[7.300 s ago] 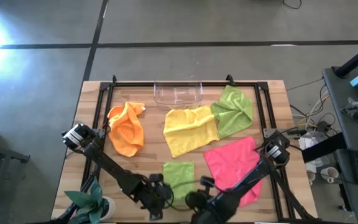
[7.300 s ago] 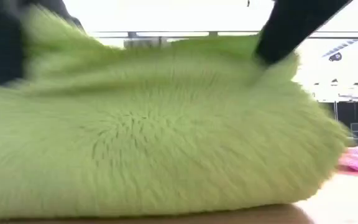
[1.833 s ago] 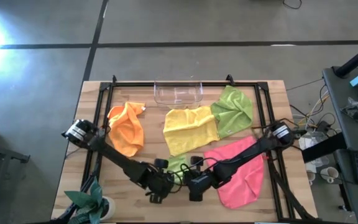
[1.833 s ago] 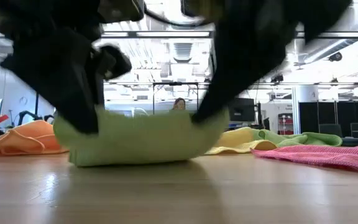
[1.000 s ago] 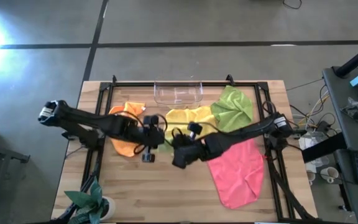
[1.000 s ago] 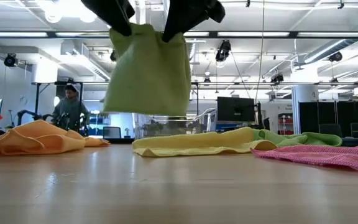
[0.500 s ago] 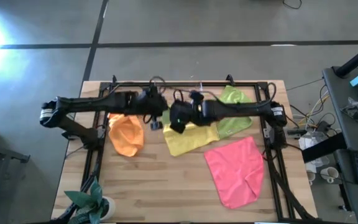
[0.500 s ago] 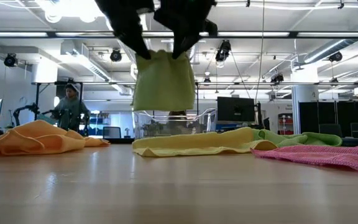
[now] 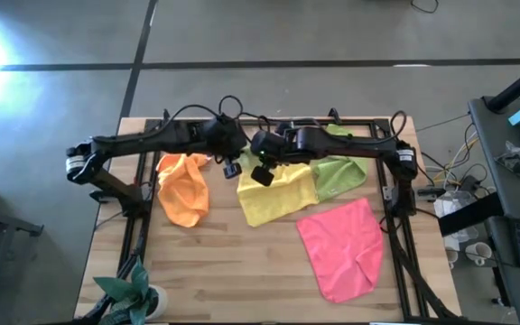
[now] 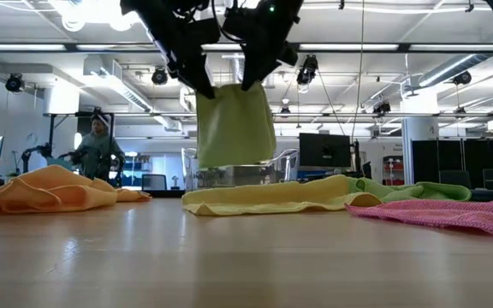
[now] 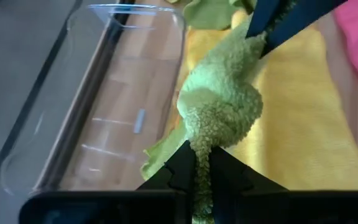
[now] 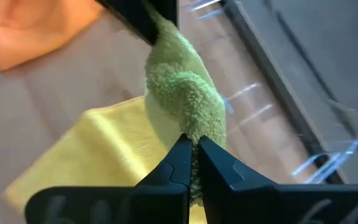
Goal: Fold microfiber towels
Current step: Put the folded green microfiber cloth into the transparent bin
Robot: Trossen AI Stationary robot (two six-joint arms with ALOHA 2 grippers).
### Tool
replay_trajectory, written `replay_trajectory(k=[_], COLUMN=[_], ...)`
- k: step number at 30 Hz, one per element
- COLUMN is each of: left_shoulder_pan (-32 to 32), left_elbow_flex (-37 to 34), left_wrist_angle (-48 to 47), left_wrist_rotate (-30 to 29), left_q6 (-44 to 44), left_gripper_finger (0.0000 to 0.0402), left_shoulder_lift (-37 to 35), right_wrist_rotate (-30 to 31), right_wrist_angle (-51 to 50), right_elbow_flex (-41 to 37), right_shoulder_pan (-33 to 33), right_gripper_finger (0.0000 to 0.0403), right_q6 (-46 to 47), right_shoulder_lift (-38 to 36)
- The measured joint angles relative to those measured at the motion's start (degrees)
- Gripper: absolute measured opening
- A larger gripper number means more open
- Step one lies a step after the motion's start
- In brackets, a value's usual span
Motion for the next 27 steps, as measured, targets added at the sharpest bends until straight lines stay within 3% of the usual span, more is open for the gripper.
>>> replay_trajectory(k=[7,14,27], left_shoulder_pan=[2.8,8.9,16.2], left_elbow_flex=[-0.1,0.1,0.6], left_wrist_angle=[5.4,8.8,17.9], left_wrist_rotate=[-0.4,-0.9,-1.4], left_q6=[0.4,0.4,-0.7], left_gripper_finger=[0.0015,0.0015,0.0015], left_shoulder_lift=[1.3,8.4,13.1], right_wrist_rotate=[0.2,-0.3,-4.9], right_wrist_angle=[0.7,0.7,9.1], right_elbow_flex=[0.0,-0.3,-0.3], right_shoulder_pan=[-4.4,-12.8,-21.8], right_gripper_finger=[0.0008,0.0008,0.0008], right_q6=[-2.6,-5.8,-11.7], right_shoulder_lift=[0.4,4.6,10.6])
